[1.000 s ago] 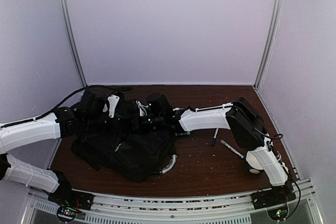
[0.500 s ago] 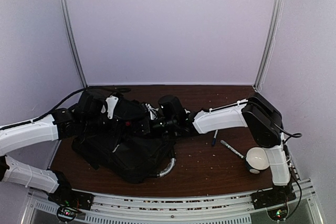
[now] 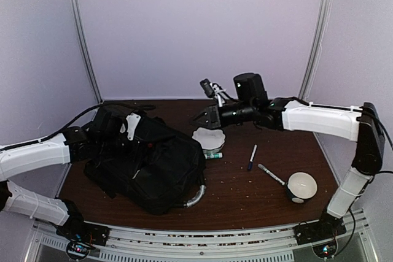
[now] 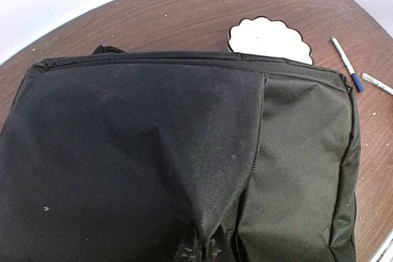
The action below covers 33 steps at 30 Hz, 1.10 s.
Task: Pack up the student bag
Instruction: Pick up the pen from the center of the board.
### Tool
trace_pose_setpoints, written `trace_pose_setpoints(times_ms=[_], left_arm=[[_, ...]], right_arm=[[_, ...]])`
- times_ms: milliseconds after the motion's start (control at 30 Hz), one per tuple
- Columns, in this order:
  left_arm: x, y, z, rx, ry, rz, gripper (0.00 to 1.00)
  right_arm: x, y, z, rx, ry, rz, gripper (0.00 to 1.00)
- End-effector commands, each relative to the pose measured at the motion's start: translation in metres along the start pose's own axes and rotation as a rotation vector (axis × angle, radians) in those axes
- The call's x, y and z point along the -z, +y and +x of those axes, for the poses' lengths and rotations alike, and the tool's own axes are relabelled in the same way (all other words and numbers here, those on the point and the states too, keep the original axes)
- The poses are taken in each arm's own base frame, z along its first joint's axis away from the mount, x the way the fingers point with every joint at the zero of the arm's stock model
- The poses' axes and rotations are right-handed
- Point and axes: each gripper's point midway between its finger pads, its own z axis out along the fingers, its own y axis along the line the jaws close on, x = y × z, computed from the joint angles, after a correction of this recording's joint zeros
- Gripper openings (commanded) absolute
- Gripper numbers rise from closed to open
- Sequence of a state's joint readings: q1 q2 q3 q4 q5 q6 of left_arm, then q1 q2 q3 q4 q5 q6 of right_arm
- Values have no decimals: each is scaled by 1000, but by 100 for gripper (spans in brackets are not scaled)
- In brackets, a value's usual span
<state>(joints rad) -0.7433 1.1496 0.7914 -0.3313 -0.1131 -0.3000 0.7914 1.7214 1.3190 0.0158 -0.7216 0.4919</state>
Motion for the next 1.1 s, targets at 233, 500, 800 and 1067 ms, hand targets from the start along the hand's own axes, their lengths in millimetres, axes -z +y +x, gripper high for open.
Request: trace_pose_setpoints(times_ms=[233, 500, 800, 1067], left_arm=[[14, -11, -50, -14, -183, 44, 0], [14, -10, -50, -15, -179, 36, 0], [10, -12, -52, -15, -177, 46, 0], [7, -12, -51, -17, -172, 47, 0]], right_arm=[[150, -101, 92, 408, 388, 501, 23], [216, -147, 158, 451, 711, 772, 28], [245, -185, 212, 338, 946, 868, 36], [243, -198, 239, 273, 1033, 849, 40]])
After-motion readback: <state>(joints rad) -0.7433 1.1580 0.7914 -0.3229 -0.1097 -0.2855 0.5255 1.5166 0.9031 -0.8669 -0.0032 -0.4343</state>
